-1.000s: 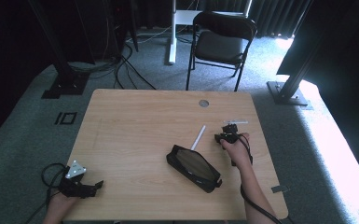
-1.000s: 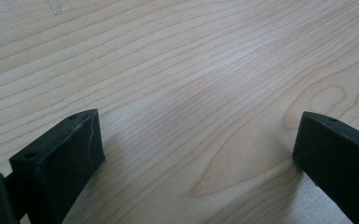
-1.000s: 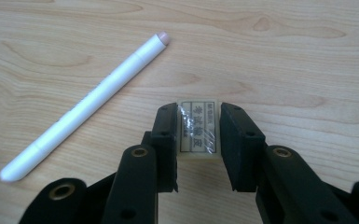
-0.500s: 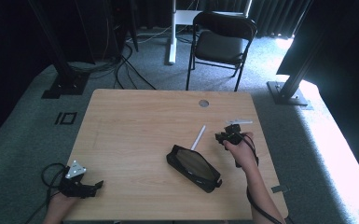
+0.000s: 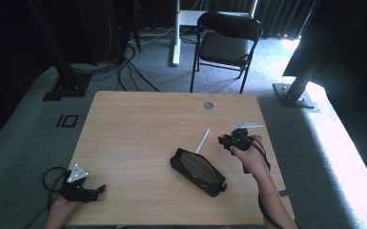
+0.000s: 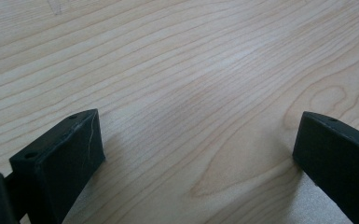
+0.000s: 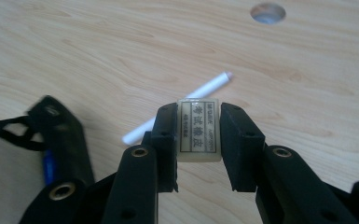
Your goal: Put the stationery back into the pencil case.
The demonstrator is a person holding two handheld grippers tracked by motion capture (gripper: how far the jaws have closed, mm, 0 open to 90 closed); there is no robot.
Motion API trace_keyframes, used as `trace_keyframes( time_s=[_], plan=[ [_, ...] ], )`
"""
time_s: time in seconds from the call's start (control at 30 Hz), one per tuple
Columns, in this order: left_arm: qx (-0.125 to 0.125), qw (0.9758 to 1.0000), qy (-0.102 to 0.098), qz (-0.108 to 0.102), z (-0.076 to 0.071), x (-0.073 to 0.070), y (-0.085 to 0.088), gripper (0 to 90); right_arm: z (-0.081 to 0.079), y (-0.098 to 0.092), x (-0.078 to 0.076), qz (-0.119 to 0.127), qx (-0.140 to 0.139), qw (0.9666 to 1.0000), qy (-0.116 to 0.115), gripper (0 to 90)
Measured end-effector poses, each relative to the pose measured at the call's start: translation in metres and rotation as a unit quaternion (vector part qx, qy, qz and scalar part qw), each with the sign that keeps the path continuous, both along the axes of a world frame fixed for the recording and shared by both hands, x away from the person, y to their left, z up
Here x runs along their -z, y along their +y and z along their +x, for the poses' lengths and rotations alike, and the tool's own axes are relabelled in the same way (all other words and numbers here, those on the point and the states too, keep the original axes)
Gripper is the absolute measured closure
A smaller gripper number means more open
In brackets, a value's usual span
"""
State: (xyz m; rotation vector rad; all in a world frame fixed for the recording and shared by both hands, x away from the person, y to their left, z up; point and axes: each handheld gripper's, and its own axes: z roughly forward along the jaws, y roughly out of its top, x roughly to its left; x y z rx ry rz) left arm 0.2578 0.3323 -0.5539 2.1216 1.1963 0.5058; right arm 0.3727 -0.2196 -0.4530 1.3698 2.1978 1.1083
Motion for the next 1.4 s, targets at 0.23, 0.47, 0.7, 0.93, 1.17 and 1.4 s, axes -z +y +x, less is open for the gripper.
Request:
trace_keyframes(
  time_s=[0.23, 0.47, 0.7, 0.93, 1.17, 1.4],
  plan=[
    [0.000, 1.0000, 0.000, 0.000, 0.000, 0.000, 0.000, 2.0, -0.015, 0.015, -0.023, 0.010, -0.050, 0.9984, -0.023, 68.2],
    [0.000, 1.0000, 0.000, 0.000, 0.000, 0.000, 0.000, 2.0, -0.027, 0.032, -0.033, 0.007, -0.095, 0.9949, -0.031, 68.1],
    [0.001, 1.0000, 0.000, 0.001, 0.000, 0.000, 0.000, 2.0, -0.029, 0.044, -0.034, 0.006, -0.123, 0.9922, -0.021, 68.1],
    [0.000, 1.0000, 0.000, 0.000, 0.000, 0.000, 0.000, 2.0, -0.032, 0.056, -0.030, 0.007, -0.148, 0.9889, -0.011, 68.1],
    [0.000, 1.0000, 0.000, 0.000, 0.000, 0.000, 0.000, 2.0, -0.038, 0.069, -0.028, -0.009, -0.175, 0.9846, -0.005, 68.1],
    [0.000, 1.0000, 0.000, 0.000, 0.000, 0.000, 0.000, 2.0, -0.041, 0.083, -0.017, -0.027, -0.202, 0.9789, 0.016, 68.1]
  ],
)
